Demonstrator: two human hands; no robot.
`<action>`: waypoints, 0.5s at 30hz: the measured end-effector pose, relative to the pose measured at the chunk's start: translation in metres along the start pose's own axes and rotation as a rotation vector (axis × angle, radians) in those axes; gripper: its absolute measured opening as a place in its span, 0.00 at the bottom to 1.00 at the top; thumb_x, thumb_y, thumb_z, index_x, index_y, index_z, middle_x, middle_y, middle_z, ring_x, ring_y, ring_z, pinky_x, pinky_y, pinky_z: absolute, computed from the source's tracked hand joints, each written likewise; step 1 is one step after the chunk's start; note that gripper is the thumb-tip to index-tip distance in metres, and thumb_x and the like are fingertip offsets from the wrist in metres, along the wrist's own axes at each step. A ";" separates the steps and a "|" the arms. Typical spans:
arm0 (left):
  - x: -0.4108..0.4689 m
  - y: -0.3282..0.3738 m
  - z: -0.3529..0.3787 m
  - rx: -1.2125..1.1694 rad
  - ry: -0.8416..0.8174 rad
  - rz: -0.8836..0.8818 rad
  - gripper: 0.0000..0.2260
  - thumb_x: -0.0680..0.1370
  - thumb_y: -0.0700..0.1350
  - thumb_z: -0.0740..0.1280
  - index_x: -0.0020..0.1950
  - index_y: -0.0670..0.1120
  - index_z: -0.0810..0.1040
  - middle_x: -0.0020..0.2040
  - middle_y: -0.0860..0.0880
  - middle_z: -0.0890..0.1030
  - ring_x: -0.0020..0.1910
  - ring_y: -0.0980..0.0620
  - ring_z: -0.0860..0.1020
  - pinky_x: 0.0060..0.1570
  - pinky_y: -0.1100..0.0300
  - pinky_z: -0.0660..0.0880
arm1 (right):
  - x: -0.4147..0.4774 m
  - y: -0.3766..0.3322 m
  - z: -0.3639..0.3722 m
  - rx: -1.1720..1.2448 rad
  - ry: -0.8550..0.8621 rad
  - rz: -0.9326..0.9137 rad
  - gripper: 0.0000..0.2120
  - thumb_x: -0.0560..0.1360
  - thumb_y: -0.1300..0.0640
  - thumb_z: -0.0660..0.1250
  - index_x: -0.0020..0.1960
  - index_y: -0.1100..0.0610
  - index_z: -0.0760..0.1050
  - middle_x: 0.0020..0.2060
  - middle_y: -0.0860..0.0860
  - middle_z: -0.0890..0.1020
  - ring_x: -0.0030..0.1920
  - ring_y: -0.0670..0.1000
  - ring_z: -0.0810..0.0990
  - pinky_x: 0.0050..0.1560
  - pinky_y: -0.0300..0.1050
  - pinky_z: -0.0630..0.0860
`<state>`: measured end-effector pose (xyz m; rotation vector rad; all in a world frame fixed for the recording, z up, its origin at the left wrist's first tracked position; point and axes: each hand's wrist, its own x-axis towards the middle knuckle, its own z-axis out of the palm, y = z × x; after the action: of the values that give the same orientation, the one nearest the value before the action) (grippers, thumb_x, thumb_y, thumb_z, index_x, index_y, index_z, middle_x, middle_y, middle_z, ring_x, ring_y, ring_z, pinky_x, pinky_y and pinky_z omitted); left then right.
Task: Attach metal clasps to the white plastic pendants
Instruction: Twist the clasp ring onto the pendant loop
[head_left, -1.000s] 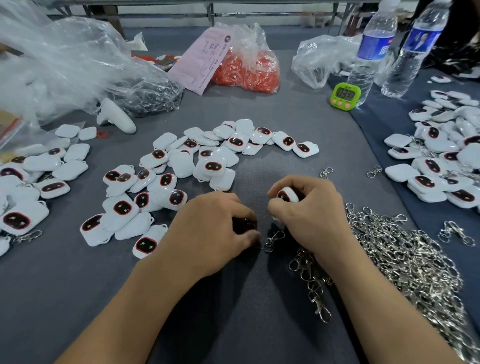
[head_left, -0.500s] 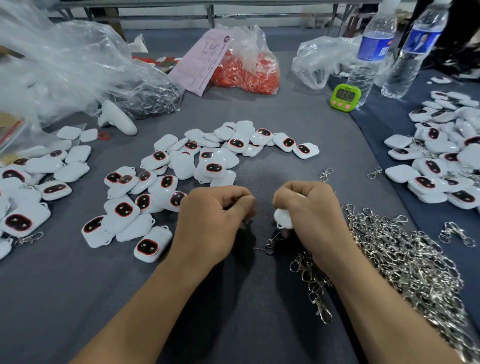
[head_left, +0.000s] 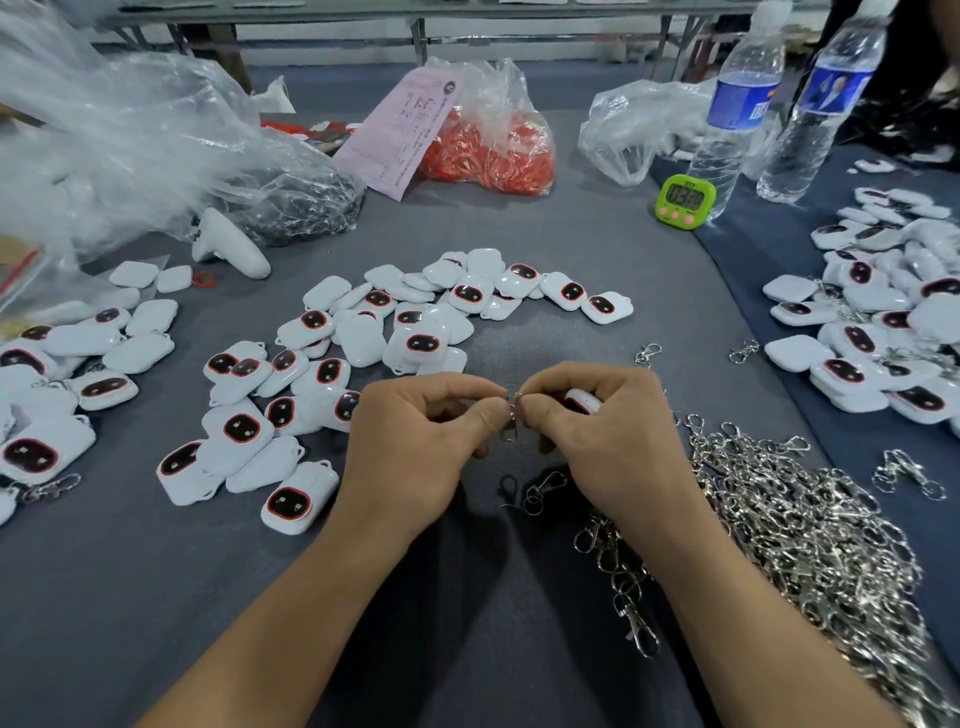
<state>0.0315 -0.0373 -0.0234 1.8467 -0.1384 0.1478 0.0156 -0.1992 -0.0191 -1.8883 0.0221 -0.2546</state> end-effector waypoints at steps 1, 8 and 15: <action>0.000 0.000 0.000 -0.010 -0.024 -0.009 0.07 0.73 0.39 0.76 0.41 0.51 0.87 0.31 0.50 0.84 0.27 0.56 0.80 0.31 0.64 0.78 | 0.000 -0.001 -0.001 0.011 0.000 -0.006 0.09 0.73 0.62 0.75 0.37 0.51 0.85 0.30 0.52 0.83 0.34 0.59 0.81 0.35 0.57 0.80; 0.000 0.000 0.001 -0.001 -0.089 -0.014 0.08 0.72 0.36 0.75 0.39 0.49 0.87 0.30 0.46 0.83 0.29 0.54 0.79 0.34 0.57 0.79 | 0.000 0.002 -0.002 -0.038 -0.046 -0.026 0.09 0.74 0.61 0.75 0.39 0.48 0.86 0.31 0.48 0.84 0.34 0.53 0.82 0.36 0.48 0.79; 0.001 0.001 -0.001 -0.022 -0.135 0.003 0.10 0.70 0.33 0.73 0.37 0.47 0.86 0.28 0.43 0.81 0.25 0.55 0.75 0.30 0.63 0.74 | 0.005 0.005 -0.006 0.030 -0.124 0.023 0.10 0.73 0.62 0.75 0.40 0.47 0.86 0.33 0.48 0.85 0.32 0.47 0.82 0.35 0.40 0.78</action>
<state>0.0320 -0.0366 -0.0216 1.8348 -0.2364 0.0233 0.0195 -0.2067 -0.0210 -1.8697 -0.0438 -0.1219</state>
